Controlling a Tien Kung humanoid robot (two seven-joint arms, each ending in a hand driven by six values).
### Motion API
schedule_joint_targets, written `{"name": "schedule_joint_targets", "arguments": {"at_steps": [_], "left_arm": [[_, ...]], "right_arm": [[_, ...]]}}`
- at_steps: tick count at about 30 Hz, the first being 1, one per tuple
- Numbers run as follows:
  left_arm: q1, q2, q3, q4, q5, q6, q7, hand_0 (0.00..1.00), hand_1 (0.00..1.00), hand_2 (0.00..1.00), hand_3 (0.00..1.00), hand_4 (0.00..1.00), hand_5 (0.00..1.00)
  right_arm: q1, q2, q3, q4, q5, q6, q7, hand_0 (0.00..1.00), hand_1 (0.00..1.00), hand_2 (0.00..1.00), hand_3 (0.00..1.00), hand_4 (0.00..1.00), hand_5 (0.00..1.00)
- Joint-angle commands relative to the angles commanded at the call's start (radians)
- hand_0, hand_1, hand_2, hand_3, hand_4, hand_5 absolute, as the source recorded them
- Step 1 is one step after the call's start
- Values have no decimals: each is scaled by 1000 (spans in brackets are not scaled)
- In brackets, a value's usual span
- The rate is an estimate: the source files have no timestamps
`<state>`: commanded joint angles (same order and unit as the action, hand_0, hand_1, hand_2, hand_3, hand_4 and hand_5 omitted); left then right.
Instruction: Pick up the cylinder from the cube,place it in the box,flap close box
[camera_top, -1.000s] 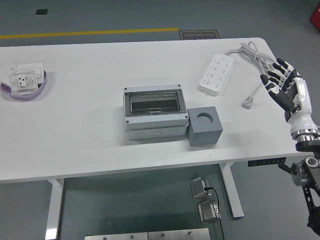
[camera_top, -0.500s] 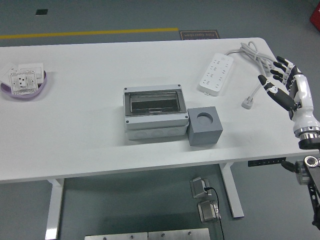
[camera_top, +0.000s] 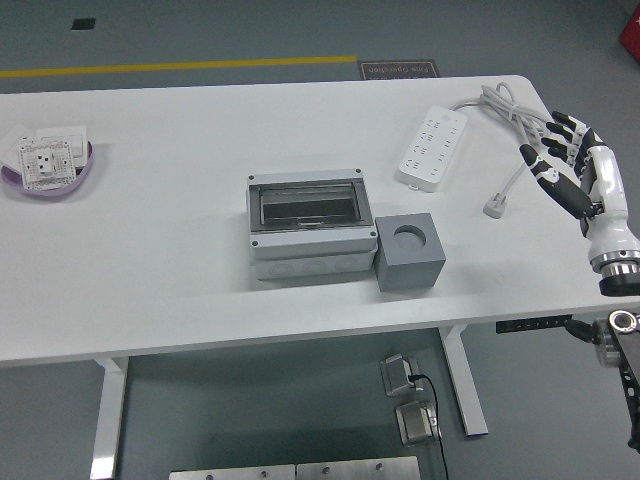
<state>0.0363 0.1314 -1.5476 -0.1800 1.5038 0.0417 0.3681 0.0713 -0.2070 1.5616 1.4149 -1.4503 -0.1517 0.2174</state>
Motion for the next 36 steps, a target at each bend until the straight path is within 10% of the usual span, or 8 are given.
{"name": "schedule_joint_targets", "arguments": {"at_steps": [36], "left_arm": [[2, 21, -27, 0, 42, -3, 11, 753, 783, 789, 912, 768, 400]], "right_arm": [[-23, -10, 3, -5, 155, 0, 63, 789, 737, 783, 801, 897, 508]]}}
